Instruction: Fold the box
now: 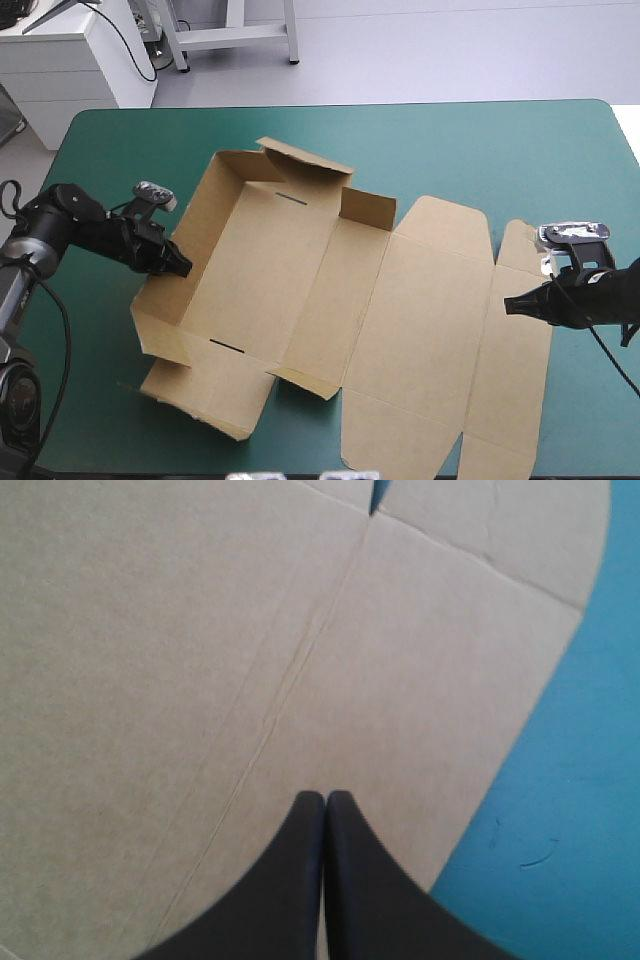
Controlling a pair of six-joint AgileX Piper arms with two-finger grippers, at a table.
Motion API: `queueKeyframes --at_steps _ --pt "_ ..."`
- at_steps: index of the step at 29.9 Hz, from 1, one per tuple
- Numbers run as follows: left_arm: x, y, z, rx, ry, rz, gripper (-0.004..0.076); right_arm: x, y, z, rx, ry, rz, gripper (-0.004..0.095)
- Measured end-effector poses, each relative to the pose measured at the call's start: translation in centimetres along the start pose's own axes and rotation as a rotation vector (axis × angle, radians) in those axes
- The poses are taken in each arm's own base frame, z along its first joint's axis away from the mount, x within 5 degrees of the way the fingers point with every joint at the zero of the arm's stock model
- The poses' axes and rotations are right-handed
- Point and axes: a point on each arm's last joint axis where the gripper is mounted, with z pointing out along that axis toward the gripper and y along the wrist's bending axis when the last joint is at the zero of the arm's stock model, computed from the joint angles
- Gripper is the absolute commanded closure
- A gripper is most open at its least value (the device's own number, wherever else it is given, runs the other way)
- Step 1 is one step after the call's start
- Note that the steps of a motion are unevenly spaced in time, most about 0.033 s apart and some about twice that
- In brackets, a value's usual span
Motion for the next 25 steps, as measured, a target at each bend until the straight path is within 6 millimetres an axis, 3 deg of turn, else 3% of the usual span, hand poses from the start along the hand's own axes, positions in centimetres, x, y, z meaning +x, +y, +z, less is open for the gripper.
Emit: queueKeyframes --at_steps 7,11,25 --pt "-5.9 -3.1 -0.2 -0.2 -0.17 0.418 0.0731 0.0 0.1 0.0 -0.011 -0.003 0.006 0.0929" --pt "-8.0 -4.8 0.2 -0.338 -0.244 0.597 0.0731 0.0 0.1 0.0 -0.012 0.0 0.008 0.0929" --pt "-11.7 -11.6 1.7 -0.551 -0.405 1.016 0.0731 0.1 0.1 0.0 -0.014 0.006 0.011 0.0929"
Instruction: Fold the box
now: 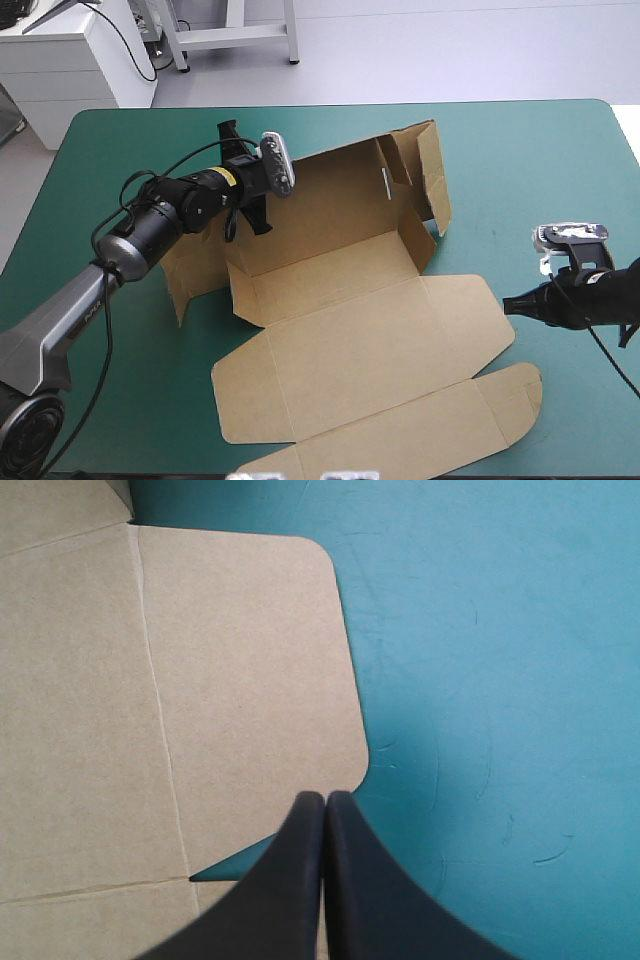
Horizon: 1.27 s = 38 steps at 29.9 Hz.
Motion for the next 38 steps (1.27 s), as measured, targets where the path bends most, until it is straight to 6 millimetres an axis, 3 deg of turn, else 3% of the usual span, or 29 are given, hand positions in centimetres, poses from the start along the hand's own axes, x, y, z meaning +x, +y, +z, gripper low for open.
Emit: queueKeyframes --at_steps 8,15,26,33,38 --pt "-3.9 -2.0 -0.1 -0.037 -0.036 0.37 0.0731 0.0 0.0 0.0 0.0 0.001 0.012 0.0929" --pt "-6.5 -3.4 -0.6 -0.08 -0.036 0.491 0.0731 0.0 0.1 0.0 -0.012 -0.001 0.022 0.0929" --pt "-9.9 -5.9 -2.4 -0.222 0.131 0.421 0.0731 0.0 0.4 0.0 -0.041 -0.002 0.035 0.0929" --pt "-10.3 -7.7 -1.8 -0.22 0.155 0.331 0.0731 0.2 0.5 0.0 -0.05 0.019 0.016 0.0929" --pt "-9.9 -9.4 -1.2 -0.195 0.106 0.368 0.0731 0.2 0.5 0.0 -0.051 0.021 0.012 0.0929"
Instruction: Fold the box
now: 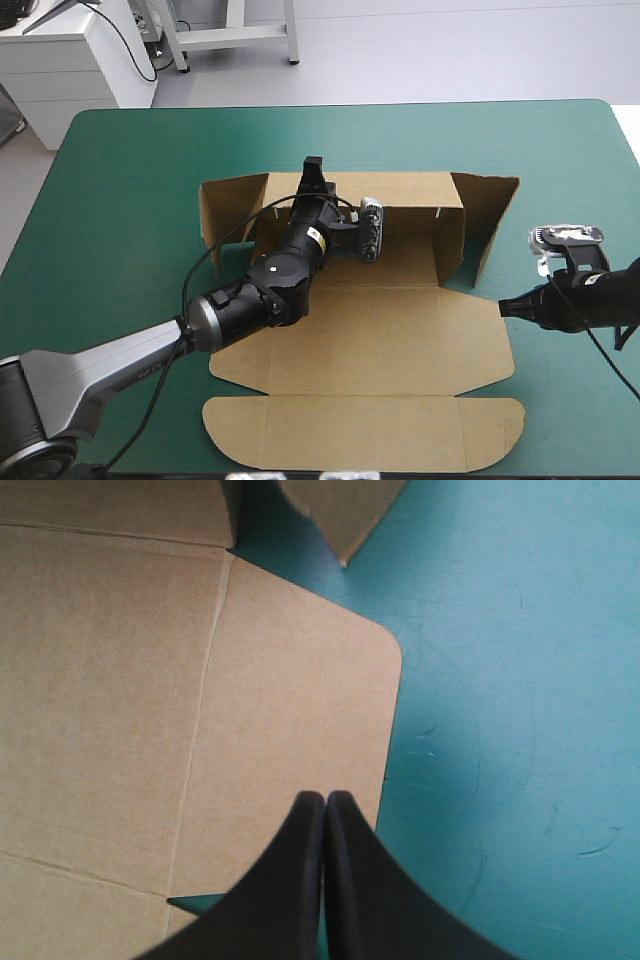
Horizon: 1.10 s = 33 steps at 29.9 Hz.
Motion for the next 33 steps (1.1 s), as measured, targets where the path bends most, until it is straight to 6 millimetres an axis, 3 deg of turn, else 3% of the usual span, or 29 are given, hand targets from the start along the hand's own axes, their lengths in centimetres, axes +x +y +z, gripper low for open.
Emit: queueKeyframes --at_steps 6,19,24,29,33 --pt "0.3 -1.6 0.1 -0.001 0.007 -0.004 0.0731 0.0 0.0 0.0 -0.001 0.003 -0.003 0.0929" --pt "0.2 -1.5 0.1 -0.127 -0.011 -0.037 0.0731 -0.1 0.0 0.0 0.004 -0.01 -0.005 0.0929" --pt "0.6 -2.7 0.2 -0.103 -0.002 -0.02 0.0731 -0.5 -0.1 0.0 0.009 -0.055 0.003 0.0929" --pt "0.7 -3.7 0.1 -0.099 -0.001 0.0 0.0731 -1.7 0.0 -0.4 0.002 -0.141 0.019 0.0929" --pt "0.8 -3.9 0.1 -0.102 -0.001 0.004 0.0731 -4.0 0.0 -1.3 -0.016 -0.191 0.021 0.0928"
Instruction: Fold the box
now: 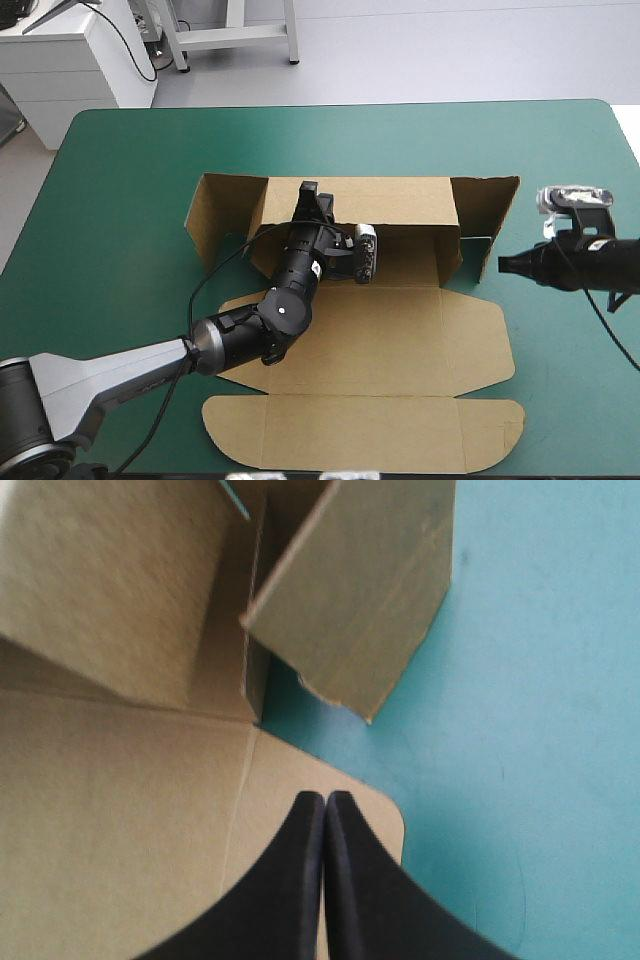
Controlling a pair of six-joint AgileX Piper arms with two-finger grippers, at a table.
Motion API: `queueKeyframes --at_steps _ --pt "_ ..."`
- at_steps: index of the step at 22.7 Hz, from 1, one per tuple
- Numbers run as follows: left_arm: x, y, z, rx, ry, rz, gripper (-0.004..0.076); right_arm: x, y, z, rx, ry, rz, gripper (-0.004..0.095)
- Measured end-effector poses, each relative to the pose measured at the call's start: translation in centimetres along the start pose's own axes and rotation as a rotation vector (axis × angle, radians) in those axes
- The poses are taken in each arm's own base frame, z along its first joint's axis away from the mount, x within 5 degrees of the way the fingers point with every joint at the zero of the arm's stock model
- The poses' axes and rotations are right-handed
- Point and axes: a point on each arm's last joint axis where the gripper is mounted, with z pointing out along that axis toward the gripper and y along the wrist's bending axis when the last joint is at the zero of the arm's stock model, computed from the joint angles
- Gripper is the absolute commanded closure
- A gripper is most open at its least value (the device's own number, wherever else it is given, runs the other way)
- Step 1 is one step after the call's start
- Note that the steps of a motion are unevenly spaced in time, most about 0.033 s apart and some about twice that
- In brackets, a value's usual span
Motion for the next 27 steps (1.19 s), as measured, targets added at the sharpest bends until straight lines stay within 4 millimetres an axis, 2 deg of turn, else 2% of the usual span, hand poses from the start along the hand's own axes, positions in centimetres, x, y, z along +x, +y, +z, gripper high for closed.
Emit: queueKeyframes --at_steps 10,11,14,15,18,20,24,27 --pt "0.0 -0.1 0.0 -0.001 0.0 0.005 0.0731 -8.7 -0.4 -1.1 -0.018 -0.145 -0.037 0.0927" --pt "0.0 -0.1 0.0 -0.001 0.0 0.005 0.0731 -10.2 -0.8 -0.6 -0.021 -0.146 -0.044 0.0927" --pt "0.0 -0.1 0.0 -0.002 -0.001 0.006 0.0731 -12.9 -1.7 1.2 -0.039 -0.118 -0.049 0.0927" --pt "0.0 -0.1 0.0 -0.002 -0.001 0.006 0.0731 -13.8 -2.4 2.8 -0.048 -0.09 -0.044 0.0927" --pt "0.0 0.0 0.0 -0.003 0.001 0.006 0.0731 -15.2 -3.5 5.6 -0.061 -0.04 -0.04 0.0927" --pt "0.0 0.0 0.0 -0.003 0.001 0.006 0.0731 -15.7 -3.5 7.1 -0.068 -0.021 -0.052 0.0927" --pt "0.0 0.0 0.0 -0.003 0.001 0.005 0.0731 -15.4 -1.4 10.2 -0.07 0.085 -0.149 0.0927" --pt "0.1 0.0 0.0 -0.006 0.006 -0.037 0.0731 -14.9 -0.4 10.5 -0.069 0.15 -0.19 0.0927"
